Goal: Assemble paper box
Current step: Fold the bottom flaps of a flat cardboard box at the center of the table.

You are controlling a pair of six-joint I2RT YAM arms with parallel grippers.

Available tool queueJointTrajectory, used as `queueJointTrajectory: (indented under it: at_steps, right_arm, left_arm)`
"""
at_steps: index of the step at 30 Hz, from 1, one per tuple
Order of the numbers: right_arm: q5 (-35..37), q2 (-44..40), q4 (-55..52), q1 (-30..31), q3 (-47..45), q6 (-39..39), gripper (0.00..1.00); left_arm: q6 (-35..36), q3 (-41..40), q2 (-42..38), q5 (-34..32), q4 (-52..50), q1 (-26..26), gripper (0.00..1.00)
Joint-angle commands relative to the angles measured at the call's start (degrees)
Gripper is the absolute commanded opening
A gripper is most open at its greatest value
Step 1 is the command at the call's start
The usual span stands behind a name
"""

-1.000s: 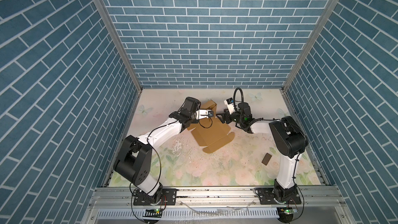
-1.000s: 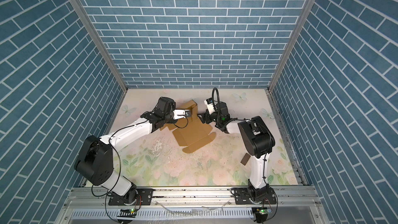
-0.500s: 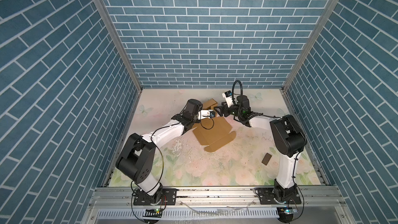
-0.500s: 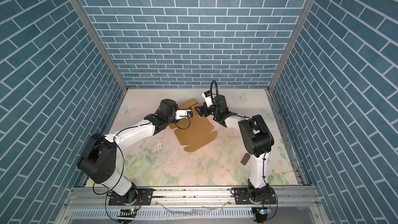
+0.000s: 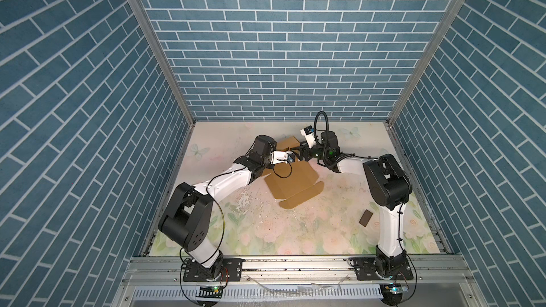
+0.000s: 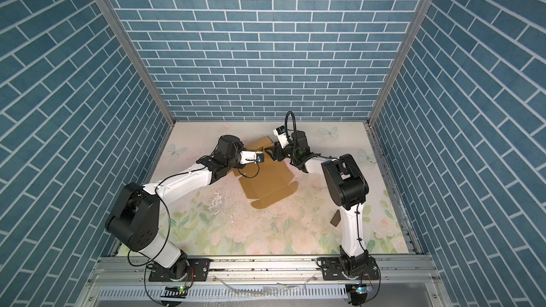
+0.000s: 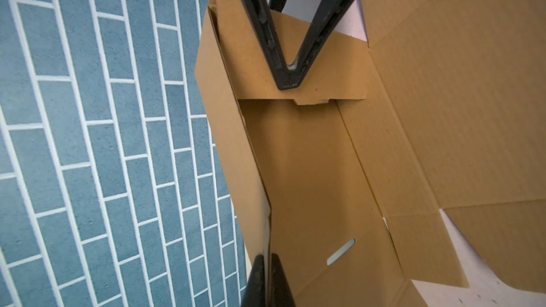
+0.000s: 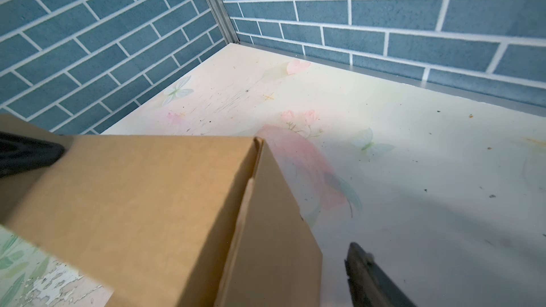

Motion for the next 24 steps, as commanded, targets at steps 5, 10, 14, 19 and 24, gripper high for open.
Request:
queueJointTrajectory:
  at_steps: [5,10,14,19,24]
  right_arm:
    - [6.4,2.6,3.6,1.4,2.1,0.6,0.46]
    - [8.1,2.3,3.2,1.7,2.3,0.4,0.31]
    - [8.8,2.0,2.7,1.8,1.9,-0.7,0.24]
    - [8.6,0.3,1.9,1.7,1.3,-2.7,0.2]
    - [8.1,-1.2,1.2,1.6,0.5,-3.1,0.19]
  left_arm:
    - [1.0,-0.9,3.8,7.2,-14.3,0.2,0.08]
    - [-1.7,1.9,3.0,7.6,-19.7,0.2,0.22]
    - [-7.5,8.1,0.7,11.0,-32.5,0.0,0.48]
    - [-15.7,14.8,-4.3,15.9,-46.4,-1.1,0.62]
    - [-28.7,21.7,-7.4,19.5,-54.2,-1.1,0.79]
